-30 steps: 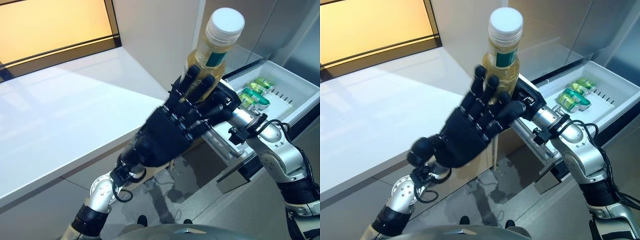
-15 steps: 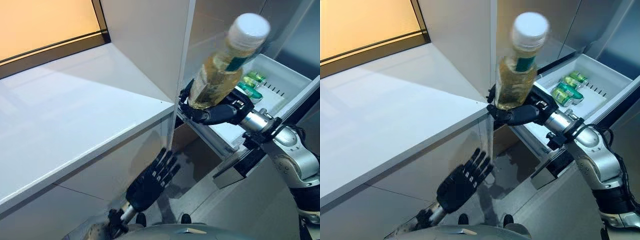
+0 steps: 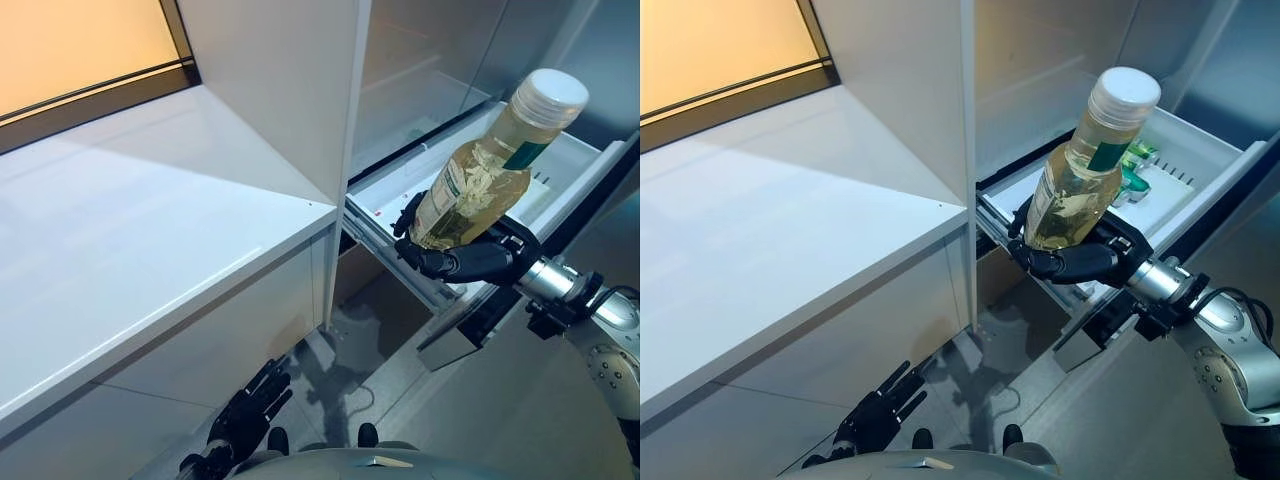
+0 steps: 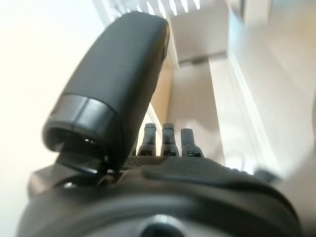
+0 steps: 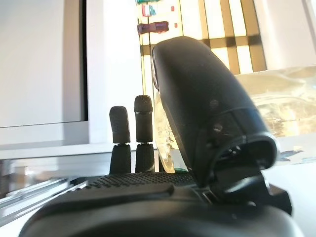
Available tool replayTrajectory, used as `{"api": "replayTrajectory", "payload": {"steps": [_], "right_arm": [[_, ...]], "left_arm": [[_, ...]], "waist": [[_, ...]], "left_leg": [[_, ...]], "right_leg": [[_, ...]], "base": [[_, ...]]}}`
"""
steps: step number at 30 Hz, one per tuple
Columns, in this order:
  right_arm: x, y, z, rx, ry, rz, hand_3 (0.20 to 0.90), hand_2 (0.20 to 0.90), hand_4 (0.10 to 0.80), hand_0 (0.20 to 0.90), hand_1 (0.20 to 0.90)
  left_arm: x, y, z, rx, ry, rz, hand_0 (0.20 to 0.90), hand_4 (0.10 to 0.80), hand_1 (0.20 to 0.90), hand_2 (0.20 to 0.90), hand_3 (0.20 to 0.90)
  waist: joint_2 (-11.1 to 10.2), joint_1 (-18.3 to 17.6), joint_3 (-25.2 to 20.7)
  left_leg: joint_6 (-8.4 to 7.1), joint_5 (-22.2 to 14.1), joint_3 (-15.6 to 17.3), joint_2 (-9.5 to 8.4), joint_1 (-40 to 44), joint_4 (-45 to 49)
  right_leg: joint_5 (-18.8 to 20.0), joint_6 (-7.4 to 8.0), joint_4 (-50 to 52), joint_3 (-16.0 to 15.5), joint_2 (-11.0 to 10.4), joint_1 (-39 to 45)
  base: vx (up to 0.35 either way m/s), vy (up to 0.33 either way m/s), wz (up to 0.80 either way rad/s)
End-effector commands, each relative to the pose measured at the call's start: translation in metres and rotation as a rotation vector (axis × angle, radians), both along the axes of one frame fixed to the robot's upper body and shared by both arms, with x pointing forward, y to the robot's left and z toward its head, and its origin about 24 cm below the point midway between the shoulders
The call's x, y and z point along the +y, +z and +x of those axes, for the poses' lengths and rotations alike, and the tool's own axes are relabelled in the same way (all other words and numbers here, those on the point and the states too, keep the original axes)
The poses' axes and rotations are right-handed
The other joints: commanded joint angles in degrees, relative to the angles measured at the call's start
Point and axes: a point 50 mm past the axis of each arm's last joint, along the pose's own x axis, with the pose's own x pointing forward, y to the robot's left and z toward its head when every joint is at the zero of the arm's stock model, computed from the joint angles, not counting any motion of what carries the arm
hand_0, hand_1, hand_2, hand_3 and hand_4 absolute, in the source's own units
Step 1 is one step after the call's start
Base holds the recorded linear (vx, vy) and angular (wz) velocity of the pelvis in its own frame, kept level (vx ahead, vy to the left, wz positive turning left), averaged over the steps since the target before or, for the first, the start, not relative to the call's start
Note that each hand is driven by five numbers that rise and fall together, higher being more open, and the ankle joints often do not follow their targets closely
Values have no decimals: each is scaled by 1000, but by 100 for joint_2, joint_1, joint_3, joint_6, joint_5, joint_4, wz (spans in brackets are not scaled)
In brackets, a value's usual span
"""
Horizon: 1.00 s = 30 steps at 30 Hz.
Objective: Put drinks into fridge and close the fridge
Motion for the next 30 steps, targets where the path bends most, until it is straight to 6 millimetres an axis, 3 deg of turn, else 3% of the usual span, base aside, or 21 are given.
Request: {"api": "replayTrajectory", "payload": {"steps": [1, 9, 15, 22, 30], "right_arm": [[-7, 70, -11, -472, -69, 51, 200, 300, 100, 300, 300], [-31, 82, -6, -586, -300, -137, 200, 300, 100, 300, 300], [-41, 101, 14, -591, -430, -232, 200, 300, 100, 300, 300], [-48, 121, 38, -568, -453, -326, 200, 300, 100, 300, 300], [-56, 114, 67, -433, -482, -392, 200, 300, 100, 300, 300]], "left_arm": [[14, -1, 4, -1, -151, 244, 900, 800, 900, 900, 900], [25, -9, -7, 127, -214, 394, 900, 800, 900, 900, 900], [29, -13, -17, 189, -229, 435, 900, 800, 900, 900, 900], [32, -16, -26, 241, -263, 500, 900, 800, 900, 900, 900], [44, -15, -33, 307, -272, 585, 900, 800, 900, 900, 900]], "waist": [[-277, 60, -498], [-318, -12, -484], [-425, 39, -490], [-554, 182, -510], [-769, 423, -424]], "left_leg": [[299, -510, 63, -330, -23, 10], [288, -543, 199, -296, -12, 10], [267, -565, 282, -263, 2, 10], [273, -577, 286, -257, 24, 10], [321, -585, 129, -253, -13, 10]], "right_leg": [[50, 124, 205, 67, 244, -184], [59, 137, 189, 147, 277, -207], [94, 146, 122, 136, 293, -178], [149, 166, 76, 176, 306, -183], [184, 188, 52, 197, 346, -186]], "base": [[-2, 18, -6], [13, 15, -13], [39, -4, -2], [86, -15, -8], [84, -56, -6]]}}
